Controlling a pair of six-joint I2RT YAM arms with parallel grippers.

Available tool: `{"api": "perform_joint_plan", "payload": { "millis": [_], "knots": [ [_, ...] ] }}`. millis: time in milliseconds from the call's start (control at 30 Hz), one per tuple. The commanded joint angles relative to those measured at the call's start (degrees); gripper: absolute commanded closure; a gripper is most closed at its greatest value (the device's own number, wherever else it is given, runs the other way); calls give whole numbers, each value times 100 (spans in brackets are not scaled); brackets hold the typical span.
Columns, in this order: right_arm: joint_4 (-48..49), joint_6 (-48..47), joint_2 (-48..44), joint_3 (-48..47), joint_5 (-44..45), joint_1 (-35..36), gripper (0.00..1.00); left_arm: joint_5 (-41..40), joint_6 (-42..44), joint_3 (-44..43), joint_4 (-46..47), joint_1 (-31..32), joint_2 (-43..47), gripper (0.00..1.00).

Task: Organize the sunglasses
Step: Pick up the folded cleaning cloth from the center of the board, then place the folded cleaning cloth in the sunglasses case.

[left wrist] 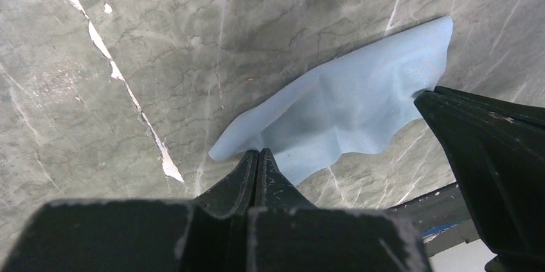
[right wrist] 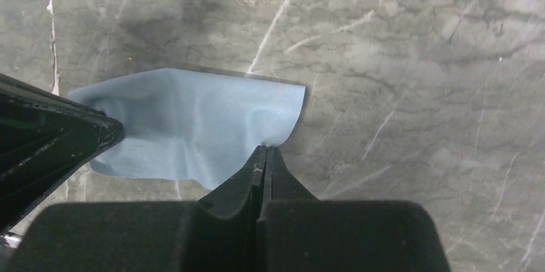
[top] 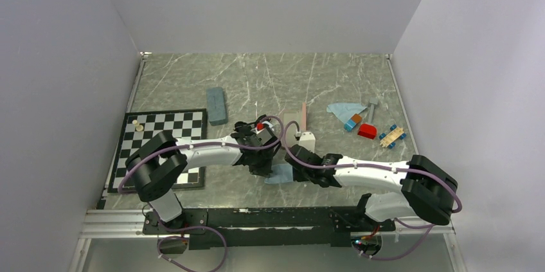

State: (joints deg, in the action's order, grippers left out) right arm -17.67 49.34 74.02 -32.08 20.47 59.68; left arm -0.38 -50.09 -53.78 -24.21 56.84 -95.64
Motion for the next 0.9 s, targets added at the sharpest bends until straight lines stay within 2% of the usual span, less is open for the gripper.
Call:
{"api": "perform_joint_plan", "payload": {
  "millis": [0,200,333,467,600,767,867],
  "knots": [
    [413,-1310,-174,-201,-43,26,100,-49,19,254,-26,64,110,100],
    [685,-3007,-311,-317,-179,30,100,-96,42,475,65,57,675,66],
    [1042,-3893,-316,-366,-1095,39,100,-177,131,765,187,45,1411,36],
    [614,-4198,-8,-789,-854,79,100,-471,97,986,-137,-144,2089,22],
    [218,-4819,216,-1098,-332,126,100,-646,113,1436,-340,-663,2869,2],
    [-1,-6018,444,-1277,-115,132,100,-1185,197,1673,-741,-1179,3683,1],
    [-90,-6323,589,-1385,45,132,100,-1366,240,1714,-908,-1370,3972,1]
  ]
}}
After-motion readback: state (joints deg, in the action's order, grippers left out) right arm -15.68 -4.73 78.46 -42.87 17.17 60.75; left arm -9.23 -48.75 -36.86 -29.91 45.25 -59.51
